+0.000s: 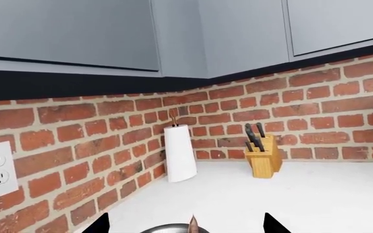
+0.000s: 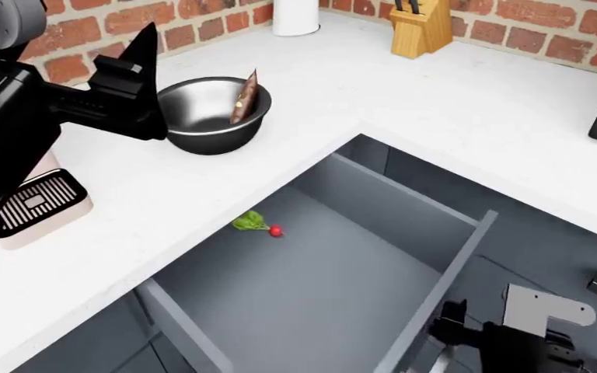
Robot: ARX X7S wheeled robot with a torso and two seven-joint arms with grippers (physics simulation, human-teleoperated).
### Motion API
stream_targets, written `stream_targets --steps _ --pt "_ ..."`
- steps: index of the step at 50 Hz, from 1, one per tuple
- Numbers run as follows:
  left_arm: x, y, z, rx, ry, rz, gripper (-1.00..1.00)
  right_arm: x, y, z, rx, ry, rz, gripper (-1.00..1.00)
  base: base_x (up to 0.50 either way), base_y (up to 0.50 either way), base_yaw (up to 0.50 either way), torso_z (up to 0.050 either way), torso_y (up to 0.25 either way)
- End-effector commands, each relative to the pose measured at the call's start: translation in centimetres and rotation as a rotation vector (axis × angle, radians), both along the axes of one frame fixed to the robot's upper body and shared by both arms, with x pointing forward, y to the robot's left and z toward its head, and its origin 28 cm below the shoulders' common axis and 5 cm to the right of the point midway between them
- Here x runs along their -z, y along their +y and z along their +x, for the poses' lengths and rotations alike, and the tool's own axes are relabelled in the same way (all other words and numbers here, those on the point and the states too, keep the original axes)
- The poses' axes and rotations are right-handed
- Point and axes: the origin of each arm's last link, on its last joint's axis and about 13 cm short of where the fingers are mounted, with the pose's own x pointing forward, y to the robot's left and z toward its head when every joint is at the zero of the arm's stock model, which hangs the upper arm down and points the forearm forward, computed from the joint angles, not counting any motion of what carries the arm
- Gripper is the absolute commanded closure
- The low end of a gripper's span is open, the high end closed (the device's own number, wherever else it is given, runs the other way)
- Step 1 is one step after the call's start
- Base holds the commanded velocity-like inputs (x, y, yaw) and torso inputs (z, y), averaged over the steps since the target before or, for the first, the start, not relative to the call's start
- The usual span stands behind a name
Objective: Place the bar in the bowl and close the drawer.
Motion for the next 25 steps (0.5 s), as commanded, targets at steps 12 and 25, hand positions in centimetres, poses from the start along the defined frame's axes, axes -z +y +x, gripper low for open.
stream_targets --steps 12,25 --pt "-0.5 -0.4 0.0 0.034 -0.052 -0.004 -1.0 -0.9 5.0 4.0 -0.19 -0.064 0.127 -1.0 0.0 0.0 0.0 0.0 0.0" --pt "-0.3 -0.3 0.2 0.033 -0.046 -0.006 -1.0 0.6 7.1 5.6 -0.247 -0.039 0.168 -1.0 0.0 0.0 0.0 0.0 0.0"
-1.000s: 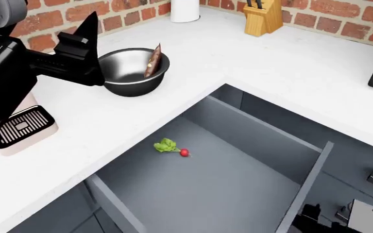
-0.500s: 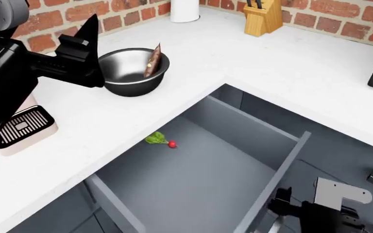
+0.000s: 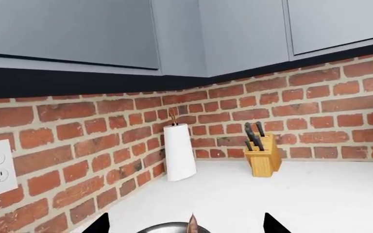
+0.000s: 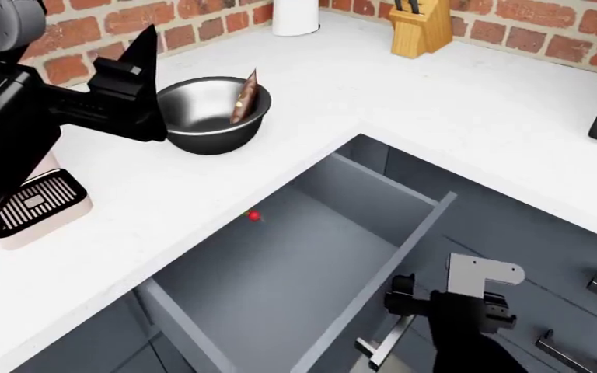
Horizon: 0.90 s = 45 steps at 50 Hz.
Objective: Place the bar in the bowl and close the drawer.
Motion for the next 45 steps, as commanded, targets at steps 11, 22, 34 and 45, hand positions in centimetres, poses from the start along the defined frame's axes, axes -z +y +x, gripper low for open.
stream_targets --steps 11,22,34,45 --pt "-0.2 -0.2 0.3 0.029 -0.047 -0.004 -1.0 1.6 5.4 2.9 -0.169 0.004 0.128 -1.0 0.0 0.0 0.0 0.0 0.0" --pt "0.0 -0.2 0.2 0.027 -0.043 -0.004 -1.0 1.3 8.0 4.3 -0.249 -0.002 0.129 -1.0 0.0 0.0 0.0 0.0 0.0" --pt "0.2 0.1 0.2 0.019 -0.037 -0.007 -1.0 1.5 10.6 5.1 -0.338 0.0 0.127 -1.0 0.0 0.0 0.0 0.0 0.0" --pt "0.2 0.4 0.1 0.014 -0.034 -0.008 -1.0 1.7 12.7 5.7 -0.409 0.008 0.134 -1.0 0.0 0.0 0.0 0.0 0.0"
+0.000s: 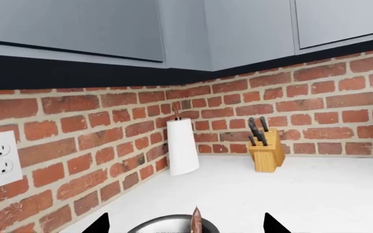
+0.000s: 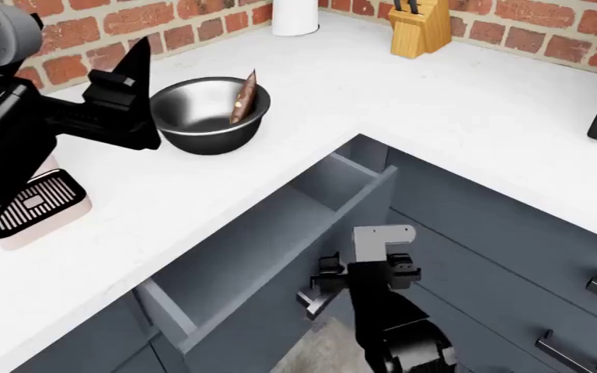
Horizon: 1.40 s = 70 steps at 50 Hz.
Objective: Place the bar in the bowl and close the drawer.
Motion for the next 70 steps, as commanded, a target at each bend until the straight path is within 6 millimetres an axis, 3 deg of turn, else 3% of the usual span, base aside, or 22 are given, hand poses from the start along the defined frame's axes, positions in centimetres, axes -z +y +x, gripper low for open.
stream_targets --steps 1,19,38,42,46,51,59,64,70 --pt "-0.5 -0.2 0.1 0.027 -0.052 -0.002 -1.0 0.3 4.9 -0.3 -0.164 0.042 0.179 -1.0 0.0 0.0 0.0 0.0 0.0" --pt "0.0 0.4 0.1 0.009 -0.045 -0.01 -1.0 -1.4 8.5 -1.2 -0.34 0.012 0.179 -1.0 0.0 0.0 0.0 0.0 0.0" --pt "0.4 0.7 -0.1 -0.001 -0.039 -0.013 -1.0 -3.1 8.0 0.3 -0.273 -0.044 0.231 -1.0 0.0 0.0 0.0 0.0 0.0" --pt "0.5 0.6 -0.1 0.0 -0.035 -0.01 -1.0 -5.8 6.9 -0.4 -0.253 -0.119 0.253 -1.0 0.0 0.0 0.0 0.0 0.0" --pt "0.6 0.3 0.0 0.009 -0.028 -0.004 -1.0 -9.9 5.4 -2.1 -0.248 -0.223 0.272 -1.0 0.0 0.0 0.0 0.0 0.0" --pt "0.5 0.0 0.2 0.021 -0.024 0.0 -1.0 -13.3 3.6 -4.2 -0.231 -0.316 0.262 -1.0 0.0 0.0 0.0 0.0 0.0" --pt "1.2 -1.1 0.8 0.067 0.005 0.017 -1.0 -16.7 0.7 -7.0 -0.151 -0.432 0.225 -1.0 0.0 0.0 0.0 0.0 0.0" --pt "1.9 -2.8 1.5 0.151 0.032 0.039 -1.0 -18.9 -1.4 -8.6 -0.083 -0.509 0.211 -1.0 0.0 0.0 0.0 0.0 0.0" --pt "2.5 -5.2 2.6 0.227 0.171 0.054 -1.0 -20.1 -3.9 -10.1 0.007 -0.565 0.183 -1.0 0.0 0.0 0.0 0.0 0.0"
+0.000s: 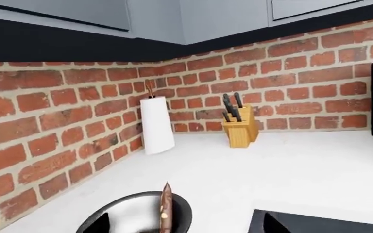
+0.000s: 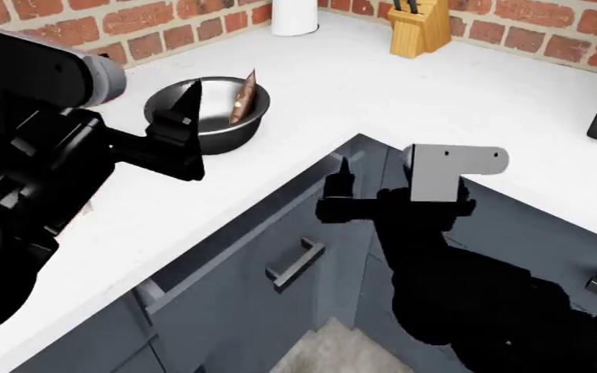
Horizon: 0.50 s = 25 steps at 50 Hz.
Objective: Place the bar in the bowl and close the drawer.
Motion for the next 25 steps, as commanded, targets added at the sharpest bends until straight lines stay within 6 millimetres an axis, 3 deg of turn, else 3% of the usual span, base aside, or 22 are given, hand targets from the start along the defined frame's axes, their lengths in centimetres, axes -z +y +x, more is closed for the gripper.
stream_targets --steps 1,9,25 --pt "0.6 -3.9 1.6 0.16 0.101 0.019 -1.0 -4.1 -3.5 -4.5 0.102 -0.156 0.031 -1.0 0.0 0.0 0.0 0.0 0.0" --pt "1.5 -6.4 2.5 0.256 0.16 0.025 -1.0 -4.9 -6.1 -6.1 0.21 -0.193 0.022 -1.0 0.0 0.0 0.0 0.0 0.0" --pt "5.7 -10.6 5.5 0.592 0.354 -0.074 -1.0 -5.2 -8.1 -7.6 0.298 -0.221 0.044 -1.0 0.0 0.0 0.0 0.0 0.0"
